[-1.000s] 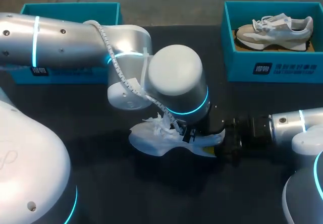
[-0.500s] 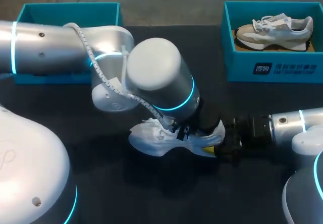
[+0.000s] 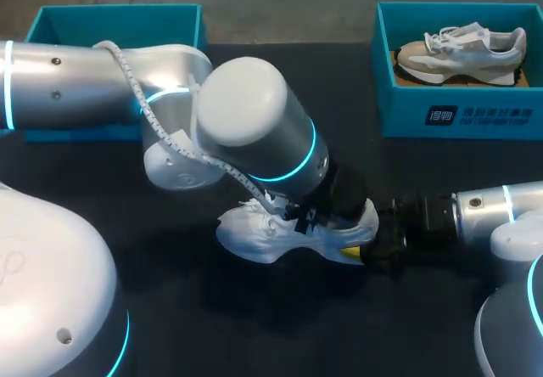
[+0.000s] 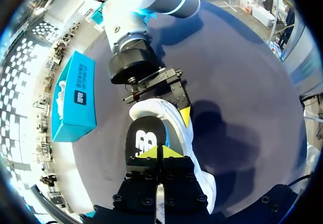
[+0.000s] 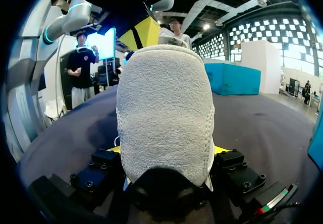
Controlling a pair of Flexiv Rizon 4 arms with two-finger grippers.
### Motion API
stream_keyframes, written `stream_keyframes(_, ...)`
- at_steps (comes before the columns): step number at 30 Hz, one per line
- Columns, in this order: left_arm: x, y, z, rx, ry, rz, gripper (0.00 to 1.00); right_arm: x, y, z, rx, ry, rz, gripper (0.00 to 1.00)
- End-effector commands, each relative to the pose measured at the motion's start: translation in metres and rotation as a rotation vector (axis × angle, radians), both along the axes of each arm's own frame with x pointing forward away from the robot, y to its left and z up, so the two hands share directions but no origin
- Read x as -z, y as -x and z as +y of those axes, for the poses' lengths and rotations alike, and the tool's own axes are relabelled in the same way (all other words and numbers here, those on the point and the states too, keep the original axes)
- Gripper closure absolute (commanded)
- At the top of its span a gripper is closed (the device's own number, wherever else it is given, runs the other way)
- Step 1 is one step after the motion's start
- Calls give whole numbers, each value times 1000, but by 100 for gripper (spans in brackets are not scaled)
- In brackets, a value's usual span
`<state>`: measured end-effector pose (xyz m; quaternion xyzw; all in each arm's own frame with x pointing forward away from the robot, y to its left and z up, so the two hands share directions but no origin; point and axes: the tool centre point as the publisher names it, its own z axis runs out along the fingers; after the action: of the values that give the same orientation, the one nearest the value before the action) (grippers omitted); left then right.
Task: Take the shoe out of the shoebox, open the shoe tongue, remove and reinsert the insole, then place the shoe into the shoebox
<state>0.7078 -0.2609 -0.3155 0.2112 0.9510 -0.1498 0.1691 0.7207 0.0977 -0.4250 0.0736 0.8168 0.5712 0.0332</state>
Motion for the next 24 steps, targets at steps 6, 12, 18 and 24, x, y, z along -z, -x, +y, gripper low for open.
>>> stream_keyframes(6, -5, 1, 14, -1, 83, 31, 100, 1, 0, 1, 0, 3, 0, 100)
stream_keyframes(12, -8, 3, 14, -5, 141, 57, 100, 1, 0, 1, 0, 3, 0, 100)
stream_keyframes(18, -9, 1, 9, -5, 182, 95, 100, 1, 0, 1, 0, 3, 0, 100)
stream_keyframes(24, -7, 1, -3, 7, 192, 120, 100, 1, 0, 1, 0, 3, 0, 100)
